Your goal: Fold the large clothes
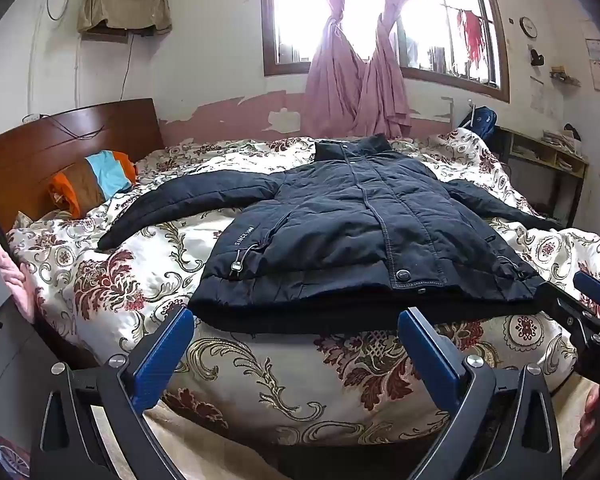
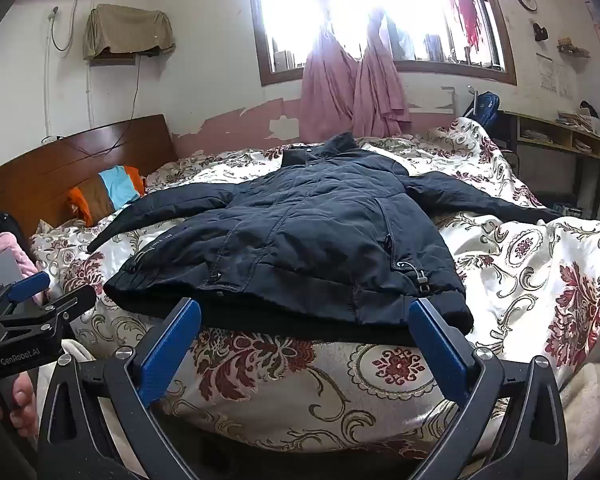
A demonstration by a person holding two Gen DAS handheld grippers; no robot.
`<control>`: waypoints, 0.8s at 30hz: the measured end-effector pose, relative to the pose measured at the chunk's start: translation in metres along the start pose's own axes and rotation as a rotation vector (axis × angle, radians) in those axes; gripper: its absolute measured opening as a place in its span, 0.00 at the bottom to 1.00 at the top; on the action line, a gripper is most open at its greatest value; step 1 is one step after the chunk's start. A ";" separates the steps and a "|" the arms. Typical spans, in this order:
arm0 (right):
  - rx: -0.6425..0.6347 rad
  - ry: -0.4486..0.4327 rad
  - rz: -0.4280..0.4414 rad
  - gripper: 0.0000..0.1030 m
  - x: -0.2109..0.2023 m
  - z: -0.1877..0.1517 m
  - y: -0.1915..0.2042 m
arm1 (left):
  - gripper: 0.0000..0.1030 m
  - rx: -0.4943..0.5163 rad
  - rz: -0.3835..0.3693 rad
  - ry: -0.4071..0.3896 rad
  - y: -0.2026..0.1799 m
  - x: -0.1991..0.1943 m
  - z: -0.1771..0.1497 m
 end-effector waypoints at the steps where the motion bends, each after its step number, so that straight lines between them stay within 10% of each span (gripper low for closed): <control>1: 0.000 -0.003 0.000 0.99 0.000 0.000 0.000 | 1.00 -0.002 -0.002 0.003 0.000 0.000 0.000; 24: 0.001 -0.003 0.002 0.99 -0.001 0.000 0.001 | 1.00 -0.003 -0.018 0.002 -0.003 -0.001 0.001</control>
Point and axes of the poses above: each gripper's, at about its wrist camera, not at the fingertips, and x roughly the way its jaws point, y to its left, z to its top, the point moved 5 cm from there along x, roughly the way its jaws point, and after that the axes turned 14 degrees about y, right-handed, at the moved point
